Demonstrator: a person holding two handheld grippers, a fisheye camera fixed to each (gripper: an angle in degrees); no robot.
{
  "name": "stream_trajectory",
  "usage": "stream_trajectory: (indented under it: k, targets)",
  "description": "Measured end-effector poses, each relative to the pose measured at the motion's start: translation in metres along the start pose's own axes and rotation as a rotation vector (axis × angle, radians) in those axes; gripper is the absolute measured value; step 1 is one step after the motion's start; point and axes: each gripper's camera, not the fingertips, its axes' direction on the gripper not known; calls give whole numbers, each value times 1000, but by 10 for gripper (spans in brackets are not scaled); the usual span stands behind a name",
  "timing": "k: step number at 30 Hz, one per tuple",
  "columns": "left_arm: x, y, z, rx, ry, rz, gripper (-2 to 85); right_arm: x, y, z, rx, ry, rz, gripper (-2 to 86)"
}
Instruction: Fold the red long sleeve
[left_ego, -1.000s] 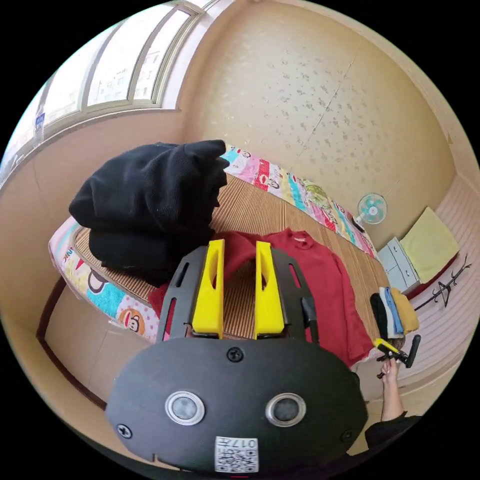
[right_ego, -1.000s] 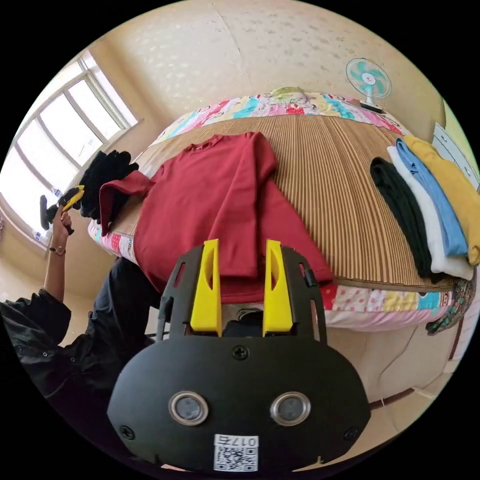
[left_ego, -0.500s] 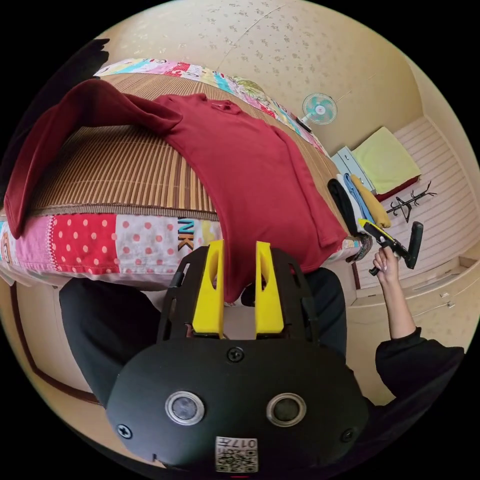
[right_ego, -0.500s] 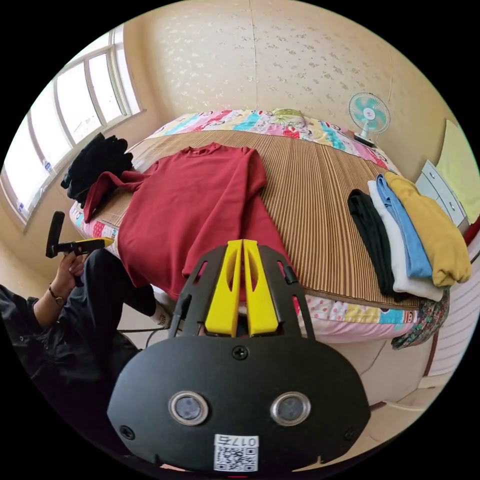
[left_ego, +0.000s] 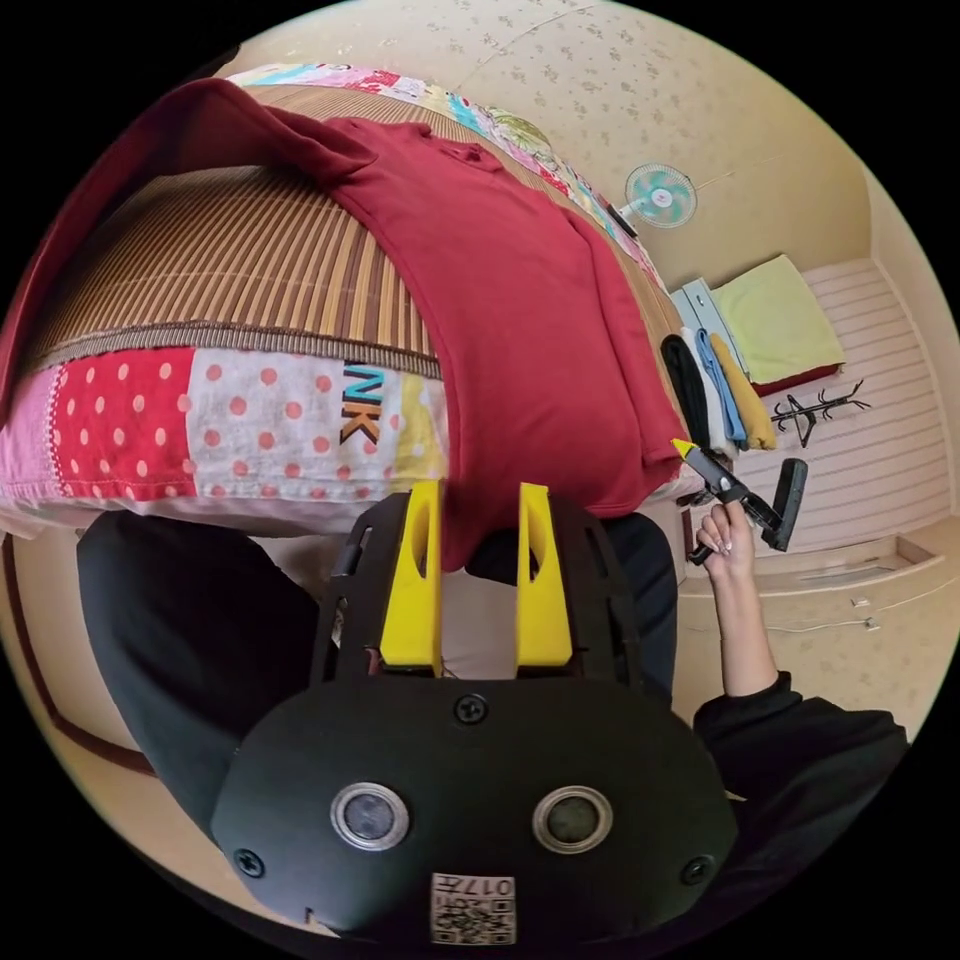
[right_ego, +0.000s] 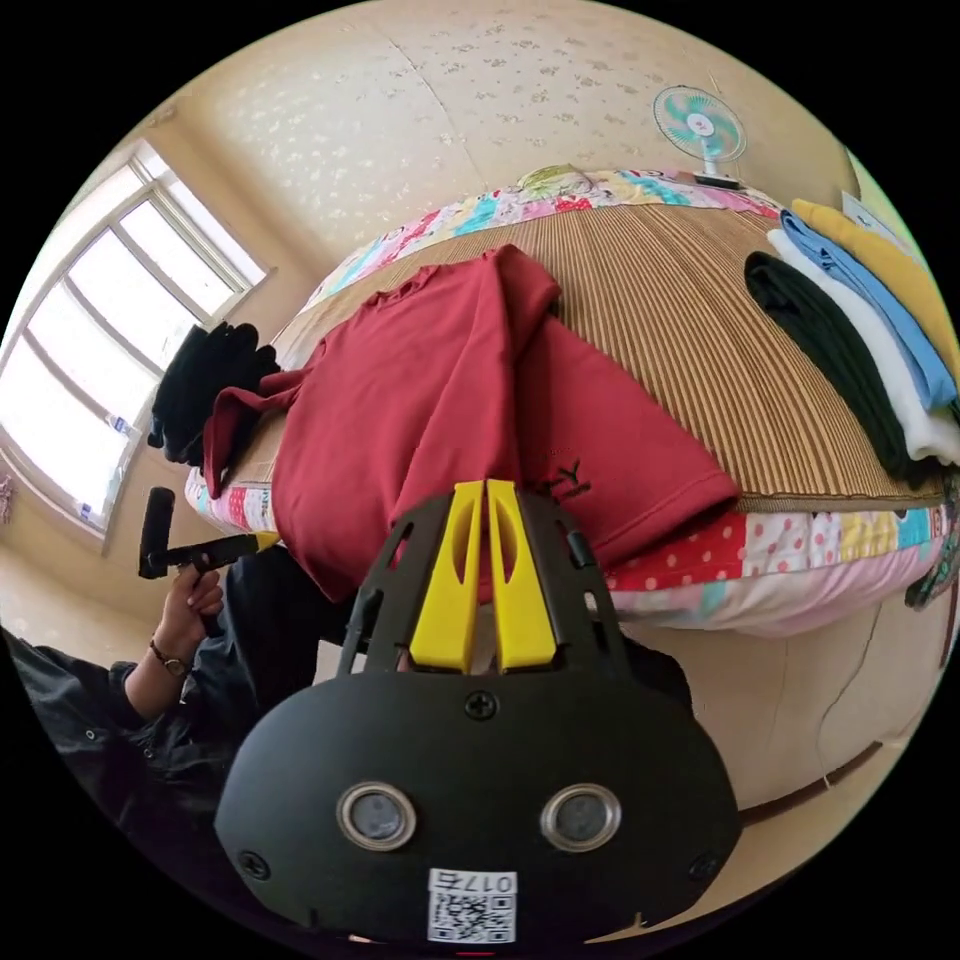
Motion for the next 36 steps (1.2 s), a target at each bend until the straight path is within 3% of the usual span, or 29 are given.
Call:
stream_trajectory:
  k: [6, 9, 10, 12, 14, 19, 25, 29, 32, 36]
  targets:
    - [-19, 7, -4, 17, 63, -29, 117, 16, -41, -121, 231, 326, -86, 8]
    - [-14, 10, -5, 29, 37, -7, 123, 74, -48, -196, 450, 567, 238, 12]
    - [-12, 13, -6, 34, 21, 0, 124, 97, -37, -214, 514, 574, 382, 14]
    - [-10, 16, -6, 39, 12, 6, 125, 116, -20, -219, 555, 413, 438, 21]
    - [-10, 17, -5, 38, 9, 9, 122, 116, -9, -181, 474, 206, 335, 36]
    - [-6, 13, -7, -10, -59, 72, 34, 89, -10, -51, 58, 79, 222, 88]
    - [-10, 15, -64, -58, 93, 260, 17, 47, -19, -24, 62, 2, 142, 83]
    - [-12, 22, -84, -148, -65, 320, 17, 30, -38, -5, -35, -27, 80, 58]
    - [-22, 32, -92, -133, -216, 277, 24, 24, -38, 24, -145, -55, 73, 31]
    - [-53, 39, -96, -93, -89, 129, 26, 23, -27, 49, -193, -102, 82, 10]
